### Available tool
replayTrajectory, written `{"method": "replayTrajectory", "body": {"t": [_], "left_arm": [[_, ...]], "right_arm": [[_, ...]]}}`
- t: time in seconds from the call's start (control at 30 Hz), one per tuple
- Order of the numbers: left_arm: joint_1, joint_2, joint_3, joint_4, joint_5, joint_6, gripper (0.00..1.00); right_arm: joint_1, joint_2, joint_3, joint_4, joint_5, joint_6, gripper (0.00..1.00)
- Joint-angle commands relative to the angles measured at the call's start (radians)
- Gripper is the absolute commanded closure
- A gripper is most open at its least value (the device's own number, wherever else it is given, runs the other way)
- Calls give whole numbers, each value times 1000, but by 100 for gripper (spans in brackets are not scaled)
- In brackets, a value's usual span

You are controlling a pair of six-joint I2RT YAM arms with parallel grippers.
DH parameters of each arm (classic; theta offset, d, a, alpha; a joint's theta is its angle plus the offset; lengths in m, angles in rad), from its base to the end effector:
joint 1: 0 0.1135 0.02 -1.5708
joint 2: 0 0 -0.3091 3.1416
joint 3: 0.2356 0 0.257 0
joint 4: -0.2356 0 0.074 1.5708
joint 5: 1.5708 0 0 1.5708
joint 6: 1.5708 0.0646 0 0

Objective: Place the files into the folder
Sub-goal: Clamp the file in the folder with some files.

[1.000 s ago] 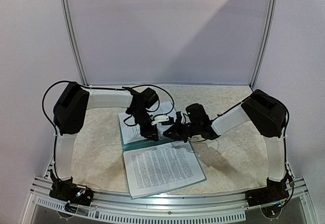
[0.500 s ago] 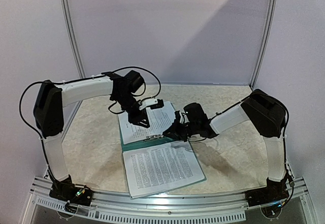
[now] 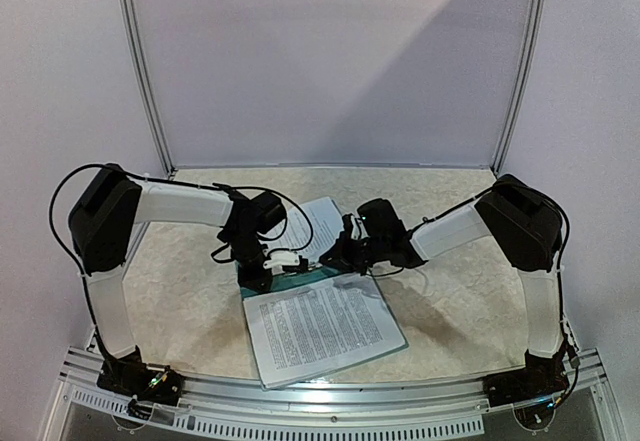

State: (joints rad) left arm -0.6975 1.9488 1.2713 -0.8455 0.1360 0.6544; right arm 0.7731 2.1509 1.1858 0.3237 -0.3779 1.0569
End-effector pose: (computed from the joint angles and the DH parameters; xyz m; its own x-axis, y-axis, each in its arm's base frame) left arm 0.2802 -0.2463 0.1530 -0.2170 0.9687 -0.1203 0.9748 0.2087 -0.0784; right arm 0.3329 0.3581 0.1205 -0.9600 0.1941 -0.2016 -0.0502 0.5894 0.8063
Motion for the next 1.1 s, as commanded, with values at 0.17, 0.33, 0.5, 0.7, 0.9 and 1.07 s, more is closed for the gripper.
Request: {"method": "replayTrajectory", "body": {"t": [0.17, 0.33, 0.5, 0.7, 0.9, 1.07], "left_arm": [[-20, 10, -24, 38, 5, 95, 82], [-2, -17, 107, -4, 151, 140, 72], [11, 44, 167, 100, 150, 162, 66], [12, 175, 297, 29, 171, 140, 64], [8, 193, 286, 33, 125, 133, 70], [-2, 227, 322, 3, 69, 114, 70]], "right_arm": [[-6, 66, 4, -193, 141, -33, 100], [-4, 74, -8, -184, 133, -25, 100], [-3, 57, -9, -202, 132, -31, 100], [-3, 53, -9, -198, 128, -34, 100], [-4, 50, -19, -189, 125, -36, 100], [-3, 43, -26, -185, 128, -38, 100]]}}
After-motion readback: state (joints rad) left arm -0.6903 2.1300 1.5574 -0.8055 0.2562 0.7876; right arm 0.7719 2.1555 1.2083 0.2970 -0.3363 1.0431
